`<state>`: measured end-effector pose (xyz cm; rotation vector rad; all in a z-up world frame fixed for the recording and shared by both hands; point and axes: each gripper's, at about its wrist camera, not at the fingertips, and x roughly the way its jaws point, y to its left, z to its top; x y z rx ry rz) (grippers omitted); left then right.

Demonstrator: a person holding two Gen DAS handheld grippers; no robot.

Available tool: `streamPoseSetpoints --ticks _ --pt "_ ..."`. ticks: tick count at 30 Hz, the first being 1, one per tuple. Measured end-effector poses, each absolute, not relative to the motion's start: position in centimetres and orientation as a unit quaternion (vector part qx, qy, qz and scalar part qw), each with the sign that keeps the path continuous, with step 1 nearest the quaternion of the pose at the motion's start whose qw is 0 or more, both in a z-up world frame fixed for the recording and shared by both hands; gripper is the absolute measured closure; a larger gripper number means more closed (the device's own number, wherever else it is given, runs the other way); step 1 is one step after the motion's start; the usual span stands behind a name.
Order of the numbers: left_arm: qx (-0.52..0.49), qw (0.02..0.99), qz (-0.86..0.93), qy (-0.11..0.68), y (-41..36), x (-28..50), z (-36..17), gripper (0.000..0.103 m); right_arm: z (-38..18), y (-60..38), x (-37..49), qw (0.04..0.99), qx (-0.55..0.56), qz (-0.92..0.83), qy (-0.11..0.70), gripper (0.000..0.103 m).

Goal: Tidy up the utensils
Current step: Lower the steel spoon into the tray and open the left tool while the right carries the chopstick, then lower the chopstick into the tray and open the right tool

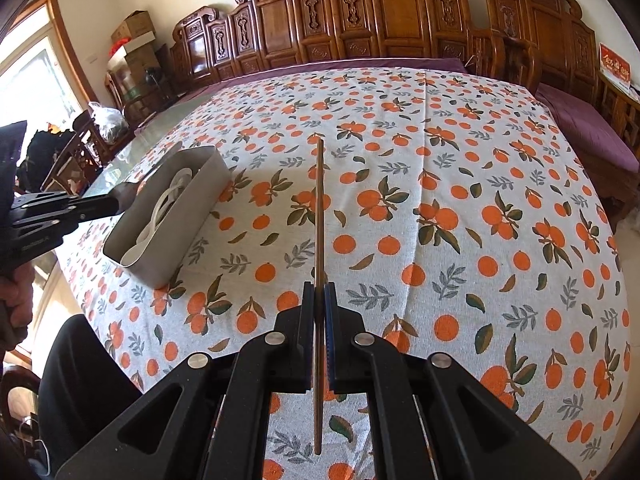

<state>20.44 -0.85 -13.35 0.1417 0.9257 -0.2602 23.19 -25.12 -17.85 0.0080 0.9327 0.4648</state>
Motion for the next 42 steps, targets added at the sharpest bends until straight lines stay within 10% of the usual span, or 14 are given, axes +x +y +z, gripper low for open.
streamPoseSetpoints --ticks 27,42 --pt "0.029 0.855 -0.066 0.513 5.4 22.3 -19.5 0.099 -18.6 -20.9 23.3 0.858 0.004 0.243 0.453 0.097" --pt "0.008 0.884 -0.053 0.464 9.2 20.0 -14.6 0.067 -15.9 -11.0 24.8 0.849 -0.01 0.295 0.439 0.097"
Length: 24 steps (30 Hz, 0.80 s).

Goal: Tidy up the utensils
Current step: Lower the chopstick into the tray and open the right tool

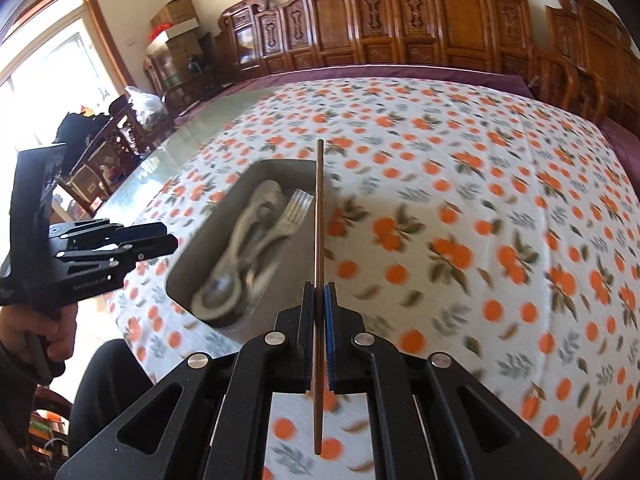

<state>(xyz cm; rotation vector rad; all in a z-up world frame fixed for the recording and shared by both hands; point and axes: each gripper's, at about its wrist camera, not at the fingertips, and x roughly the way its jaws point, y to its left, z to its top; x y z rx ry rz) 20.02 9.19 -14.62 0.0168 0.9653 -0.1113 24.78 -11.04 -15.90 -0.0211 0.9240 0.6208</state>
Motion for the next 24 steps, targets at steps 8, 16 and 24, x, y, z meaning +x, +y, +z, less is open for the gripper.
streamPoseSetpoints --ticks 8,16,24 --pt "-0.009 0.892 -0.028 0.451 12.2 19.0 -13.6 0.021 -16.0 -6.0 26.2 0.839 -0.008 0.309 0.448 0.097" --pt "-0.032 0.889 -0.017 0.456 14.3 18.5 -14.7 0.019 -17.5 -2.8 28.1 0.831 -0.004 0.301 0.468 0.097" --pt "-0.045 0.887 -0.013 0.459 15.5 18.5 -15.5 0.019 -19.4 -0.5 30.0 0.823 0.009 0.287 0.491 0.097"
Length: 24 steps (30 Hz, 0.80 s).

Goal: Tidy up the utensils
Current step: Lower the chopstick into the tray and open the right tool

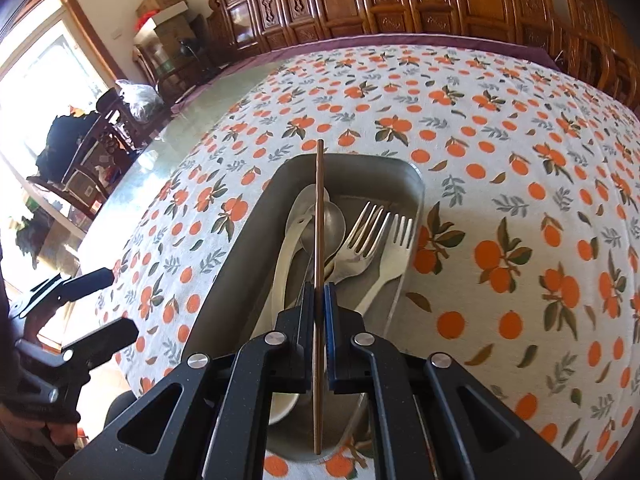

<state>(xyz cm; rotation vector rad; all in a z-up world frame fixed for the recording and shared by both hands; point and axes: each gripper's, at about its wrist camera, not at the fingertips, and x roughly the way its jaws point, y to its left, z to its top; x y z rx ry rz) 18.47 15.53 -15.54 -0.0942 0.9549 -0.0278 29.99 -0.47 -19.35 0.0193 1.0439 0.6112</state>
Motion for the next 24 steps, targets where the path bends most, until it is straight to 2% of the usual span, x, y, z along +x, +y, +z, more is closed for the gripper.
streamPoseSetpoints --ticks 13,24 --pt "-0.043 0.886 -0.014 0.462 15.5 18.4 -16.0 0.018 -20.8 0.3 29.4 0.823 -0.011 0.277 0.496 0.095" --pt "-0.042 0.895 -0.016 0.444 14.6 17.9 -14.6 0.018 -17.9 -1.8 26.5 0.847 -0.025 0.287 0.447 0.094"
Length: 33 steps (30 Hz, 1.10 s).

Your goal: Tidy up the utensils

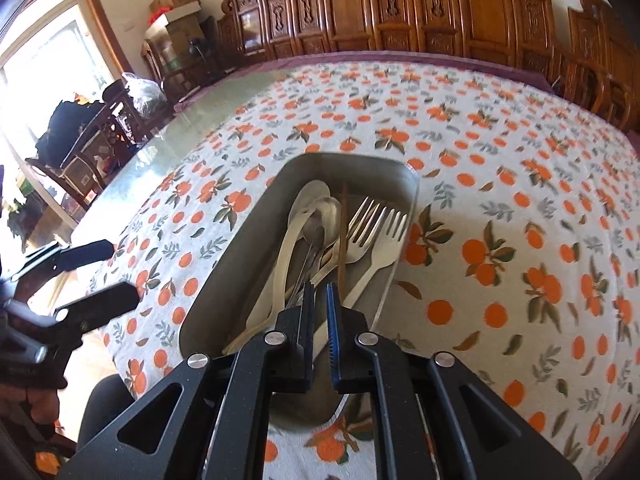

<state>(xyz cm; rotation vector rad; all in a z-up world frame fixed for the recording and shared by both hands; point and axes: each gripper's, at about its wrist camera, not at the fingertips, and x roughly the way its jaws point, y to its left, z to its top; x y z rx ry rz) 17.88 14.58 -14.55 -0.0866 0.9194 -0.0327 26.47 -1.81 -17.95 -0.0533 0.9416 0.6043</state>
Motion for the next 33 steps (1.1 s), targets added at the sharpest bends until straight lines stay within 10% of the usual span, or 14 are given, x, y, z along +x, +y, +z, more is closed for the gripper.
streamPoseSetpoints --ticks 10,23,33 --pt "-0.044 0.901 -0.016 0.431 11.8 16.6 -13.3 0.013 -14.1 -6.2 22.3 0.875 -0.033 0.278 0.395 0.075" --pt "-0.019 0.922 -0.018 0.386 6.2 13.1 -9.5 0.008 -10.8 -15.0 16.7 0.92 -0.01 0.204 0.335 0.003" --pt "-0.005 0.928 -0.029 0.371 2.1 10.8 -6.9 0.008 -8.0 -19.6 12.4 0.939 0.011 0.155 0.306 0.002"
